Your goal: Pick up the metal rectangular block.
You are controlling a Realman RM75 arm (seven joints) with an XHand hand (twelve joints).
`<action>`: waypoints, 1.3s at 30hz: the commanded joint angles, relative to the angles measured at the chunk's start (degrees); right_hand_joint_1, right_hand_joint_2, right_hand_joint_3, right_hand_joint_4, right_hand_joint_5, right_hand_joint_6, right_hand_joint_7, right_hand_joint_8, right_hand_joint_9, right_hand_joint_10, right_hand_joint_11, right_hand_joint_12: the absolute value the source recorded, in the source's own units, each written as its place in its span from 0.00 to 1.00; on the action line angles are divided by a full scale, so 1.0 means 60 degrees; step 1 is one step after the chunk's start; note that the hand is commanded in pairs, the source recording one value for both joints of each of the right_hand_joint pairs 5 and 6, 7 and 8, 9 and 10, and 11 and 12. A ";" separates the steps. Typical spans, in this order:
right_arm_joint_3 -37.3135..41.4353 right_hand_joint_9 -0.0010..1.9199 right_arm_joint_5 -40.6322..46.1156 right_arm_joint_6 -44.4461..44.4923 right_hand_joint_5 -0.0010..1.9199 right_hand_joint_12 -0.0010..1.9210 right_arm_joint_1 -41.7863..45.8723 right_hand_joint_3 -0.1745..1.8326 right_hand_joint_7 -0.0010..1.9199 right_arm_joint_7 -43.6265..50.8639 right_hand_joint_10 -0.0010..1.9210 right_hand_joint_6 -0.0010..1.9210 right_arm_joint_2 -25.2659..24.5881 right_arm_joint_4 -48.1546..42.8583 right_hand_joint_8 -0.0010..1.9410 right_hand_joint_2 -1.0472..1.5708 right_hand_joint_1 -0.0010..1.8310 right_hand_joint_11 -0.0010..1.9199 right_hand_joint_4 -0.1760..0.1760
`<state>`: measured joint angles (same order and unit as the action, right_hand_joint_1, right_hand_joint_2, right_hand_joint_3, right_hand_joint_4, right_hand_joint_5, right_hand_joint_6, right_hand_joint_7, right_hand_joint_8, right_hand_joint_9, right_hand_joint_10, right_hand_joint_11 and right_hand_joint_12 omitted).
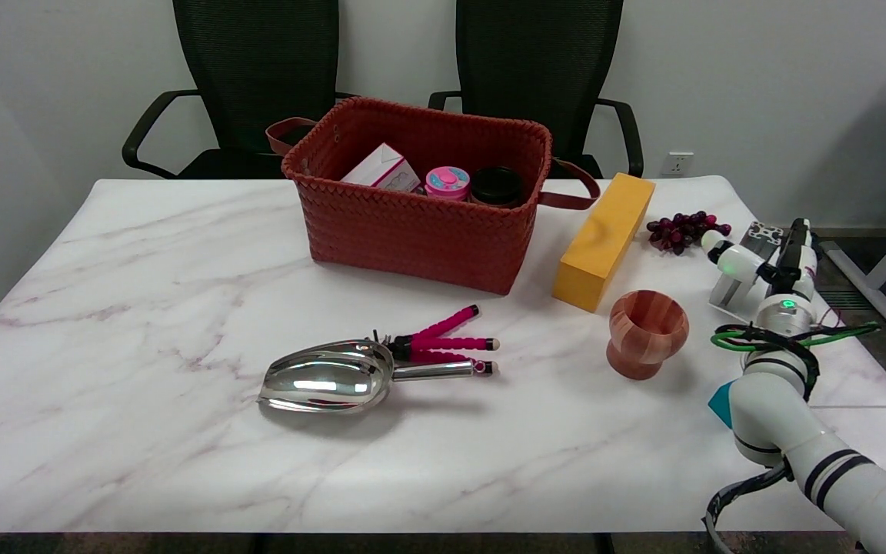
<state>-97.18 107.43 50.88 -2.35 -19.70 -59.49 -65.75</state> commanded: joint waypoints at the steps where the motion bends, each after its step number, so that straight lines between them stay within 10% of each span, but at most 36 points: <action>1: -0.0482 0.01 -0.0051 -0.0060 0.00 0.00 -0.0614 0.50 0.00 -0.0978 0.01 0.00 0.0132 0.0985 0.00 0.54 0.68 0.00 0.50; 39: -0.1601 0.14 -0.0064 0.0049 0.00 0.00 -0.1278 0.51 0.19 -0.2570 0.14 0.00 0.0198 0.1898 0.18 0.57 0.66 0.00 0.50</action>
<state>-104.35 107.08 51.24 -8.48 -32.52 -58.47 -56.12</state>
